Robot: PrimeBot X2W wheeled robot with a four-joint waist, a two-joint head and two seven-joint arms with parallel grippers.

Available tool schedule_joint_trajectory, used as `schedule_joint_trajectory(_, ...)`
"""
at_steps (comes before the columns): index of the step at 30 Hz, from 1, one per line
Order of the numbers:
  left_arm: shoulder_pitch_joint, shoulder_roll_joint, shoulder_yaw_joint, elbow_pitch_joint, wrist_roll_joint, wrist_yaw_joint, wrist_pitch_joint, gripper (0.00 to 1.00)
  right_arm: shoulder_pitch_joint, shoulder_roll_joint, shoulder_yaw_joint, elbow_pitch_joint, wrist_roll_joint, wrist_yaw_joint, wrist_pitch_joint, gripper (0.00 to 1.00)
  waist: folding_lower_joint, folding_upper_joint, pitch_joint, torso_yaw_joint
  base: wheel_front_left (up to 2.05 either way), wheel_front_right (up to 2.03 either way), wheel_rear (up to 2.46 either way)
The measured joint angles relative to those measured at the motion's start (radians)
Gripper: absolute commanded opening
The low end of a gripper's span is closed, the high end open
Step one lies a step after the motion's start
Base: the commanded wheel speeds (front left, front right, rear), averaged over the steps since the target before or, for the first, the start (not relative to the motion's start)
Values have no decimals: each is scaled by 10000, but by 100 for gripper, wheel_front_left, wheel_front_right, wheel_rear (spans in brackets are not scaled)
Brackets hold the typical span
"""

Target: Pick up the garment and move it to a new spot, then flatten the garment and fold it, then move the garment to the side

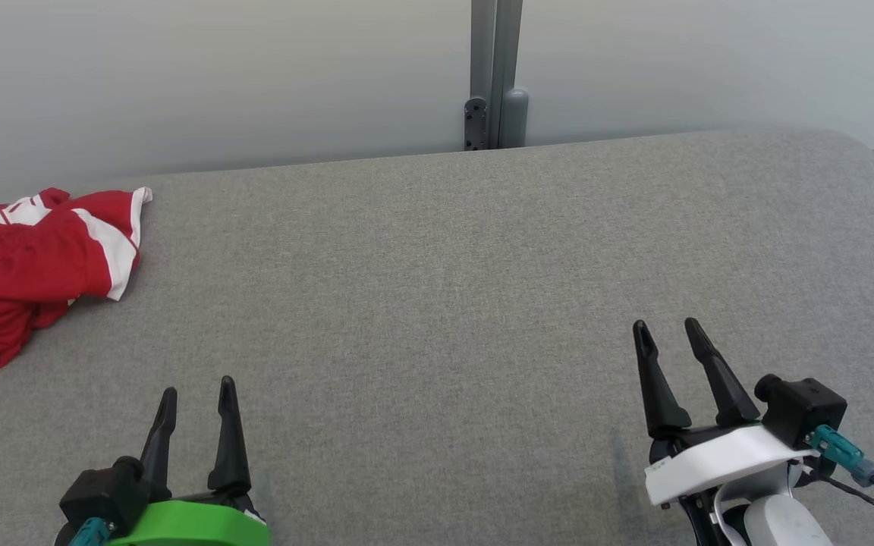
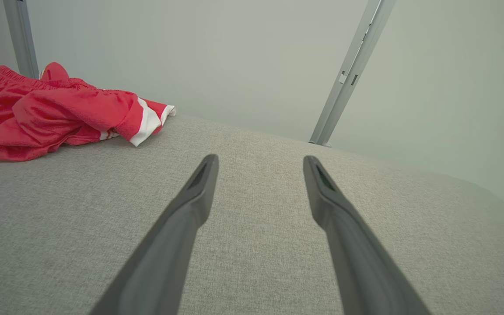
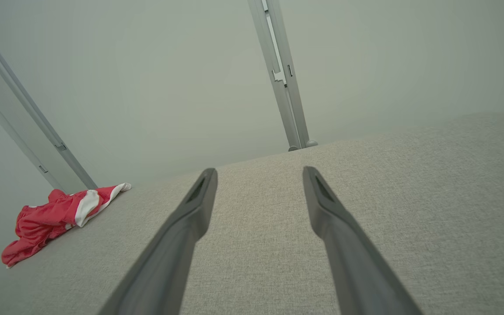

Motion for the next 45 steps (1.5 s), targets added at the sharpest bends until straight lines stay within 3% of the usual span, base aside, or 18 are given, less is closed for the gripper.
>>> schedule_joint_trajectory(25, 169, 19, -174, 263, 1369, 73, -470, 100, 60, -21, 257, 104, -1662, 0, -468, 100, 0, 0, -8, 12, 0, 0, 0)
schedule_joint_trajectory(45, 168, 19, -234, 525, 1352, 73, -472, 100, 58, -23, 230, 251, -1649, 0, -472, 100, 0, 0, -9, 13, 0, 0, 0)
